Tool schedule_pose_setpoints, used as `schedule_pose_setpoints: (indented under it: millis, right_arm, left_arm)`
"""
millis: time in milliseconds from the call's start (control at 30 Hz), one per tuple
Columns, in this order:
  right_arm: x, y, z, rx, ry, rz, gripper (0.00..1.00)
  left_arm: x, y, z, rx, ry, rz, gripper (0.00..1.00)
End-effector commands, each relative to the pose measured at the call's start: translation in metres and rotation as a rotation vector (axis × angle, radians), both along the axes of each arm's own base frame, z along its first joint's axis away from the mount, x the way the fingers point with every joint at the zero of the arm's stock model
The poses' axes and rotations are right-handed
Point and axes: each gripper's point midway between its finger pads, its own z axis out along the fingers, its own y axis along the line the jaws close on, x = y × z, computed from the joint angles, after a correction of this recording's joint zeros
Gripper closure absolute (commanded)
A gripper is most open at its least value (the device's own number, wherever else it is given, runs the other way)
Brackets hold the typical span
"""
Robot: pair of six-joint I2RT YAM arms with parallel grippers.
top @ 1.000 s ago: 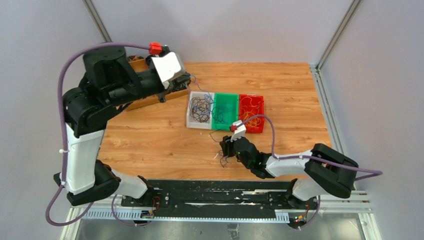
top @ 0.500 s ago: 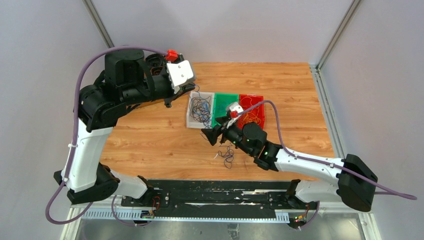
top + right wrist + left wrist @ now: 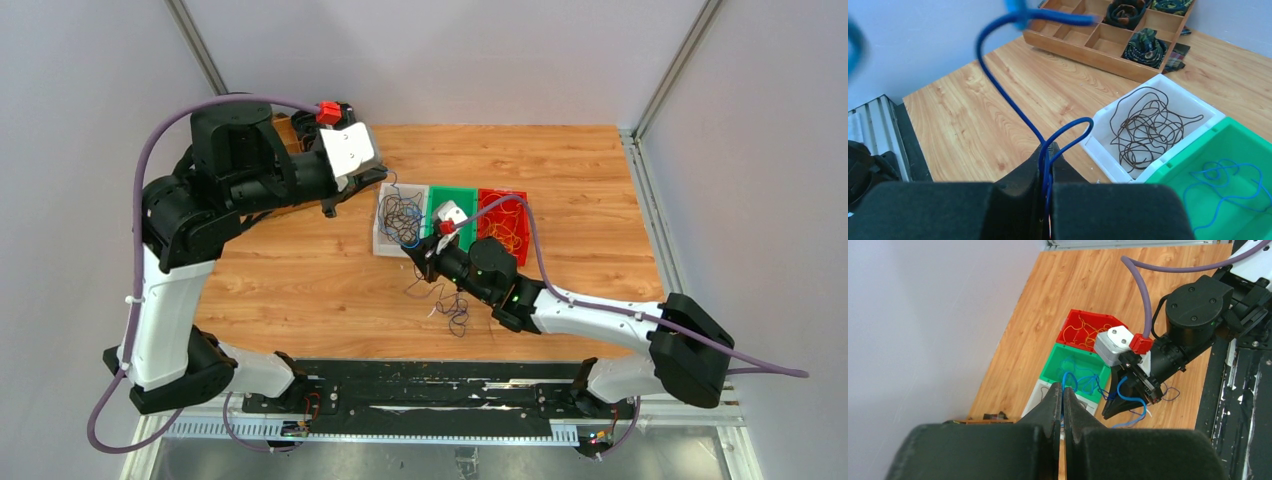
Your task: Untangle the cables
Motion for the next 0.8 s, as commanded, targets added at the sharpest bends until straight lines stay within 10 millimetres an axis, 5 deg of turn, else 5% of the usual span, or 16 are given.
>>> schedule_pose_setpoints:
  millis: [0, 333, 433, 567, 767]
  right_arm:
    - [0.001, -0.009, -0.013, -0.003, 0.006, -0.049, 0.99]
    - [-0.002, -0.061, -0.124, -0.199, 0.135, -0.202, 0.99]
    - [-0.006, -0.064, -0.139, -0.206, 0.164, -0.199, 0.97]
    - [-0.011, -0.058, -0.130, -0.178, 0.204, -0.169, 0.65]
    - [-0.013, -0.057, -0.077, -0.121, 0.225, -0.146, 0.28]
  left_arm:
    - [-0.007, 0.009, 0.022, -0.030, -0.086, 0.003, 1.00]
    - [0.013, 0.027, 0.065, -0.082, -0.236, 0.143, 1.00]
    - [0.010, 0.024, 0.067, -0.100, -0.238, 0.122, 1.00]
    - [0.010, 0.011, 0.046, -0.081, -0.164, 0.080, 1.00]
    - [0.023, -0.009, -0.015, -0.011, -0.019, 0.059, 1.00]
